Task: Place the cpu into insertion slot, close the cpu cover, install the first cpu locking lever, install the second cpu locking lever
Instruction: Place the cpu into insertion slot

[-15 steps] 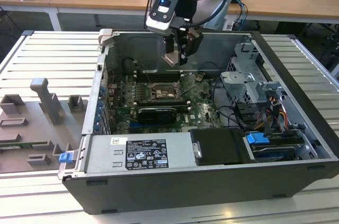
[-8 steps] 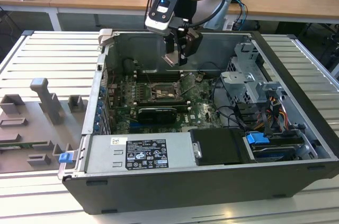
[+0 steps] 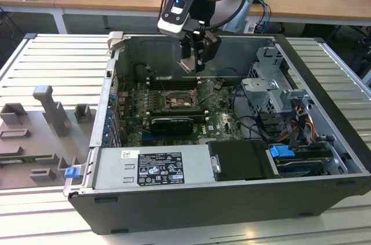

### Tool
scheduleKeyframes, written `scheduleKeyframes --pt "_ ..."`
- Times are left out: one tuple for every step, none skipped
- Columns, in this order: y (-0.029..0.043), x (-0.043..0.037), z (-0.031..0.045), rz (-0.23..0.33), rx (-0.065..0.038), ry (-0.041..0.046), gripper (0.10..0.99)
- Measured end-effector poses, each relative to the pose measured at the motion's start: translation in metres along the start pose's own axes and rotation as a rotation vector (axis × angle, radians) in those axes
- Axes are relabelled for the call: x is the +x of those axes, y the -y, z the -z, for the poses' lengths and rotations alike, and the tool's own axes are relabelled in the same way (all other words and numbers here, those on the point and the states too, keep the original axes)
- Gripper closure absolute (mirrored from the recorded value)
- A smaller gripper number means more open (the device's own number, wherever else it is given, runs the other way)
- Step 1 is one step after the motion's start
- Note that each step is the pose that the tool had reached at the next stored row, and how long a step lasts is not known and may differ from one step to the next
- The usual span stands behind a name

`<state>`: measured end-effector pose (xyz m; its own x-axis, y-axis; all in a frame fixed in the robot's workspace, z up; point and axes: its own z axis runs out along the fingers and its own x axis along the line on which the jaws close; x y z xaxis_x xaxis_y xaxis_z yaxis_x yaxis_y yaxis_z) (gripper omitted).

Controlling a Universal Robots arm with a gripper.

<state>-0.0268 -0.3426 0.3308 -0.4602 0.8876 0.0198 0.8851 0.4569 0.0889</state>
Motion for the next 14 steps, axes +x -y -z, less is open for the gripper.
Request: scheduleKeyframes --pt "0.0 0.0 -0.0001 -0.003 0.0 0.0003 0.545" --pt "0.0 0.0 -0.0001 -0.007 0.0 0.0006 0.545" --pt "0.0 0.0 -0.0002 -0.009 0.0 0.0008 0.545" --pt "0.0 0.0 -0.0002 -0.012 0.0 0.001 0.545" --pt "0.0001 0.0 -0.0003 -0.014 0.0 0.0012 0.545" --pt "0.0001 0.0 -0.0004 -0.02 0.0 0.0018 0.545" --pt "0.0001 0.0 -0.0005 -0.026 -0.001 0.0023 0.545" --pt "0.0001 0.0 -0.0006 -0.028 -0.001 0.0025 0.545" --pt "0.0001 0.0 -0.0006 -0.03 -0.001 0.0027 0.545" --pt "0.0001 0.0 -0.0007 -0.034 -0.001 0.003 0.545" --pt "0.0002 0.0 -0.0009 -0.037 -0.001 0.0032 0.545" --pt "0.0002 0.0 -0.001 -0.041 -0.001 0.0036 0.545" --pt "0.0002 0.0 -0.0011 -0.044 -0.001 0.0039 0.545" --pt "0.0002 0.0 -0.0012 -0.046 -0.001 0.0042 0.545"
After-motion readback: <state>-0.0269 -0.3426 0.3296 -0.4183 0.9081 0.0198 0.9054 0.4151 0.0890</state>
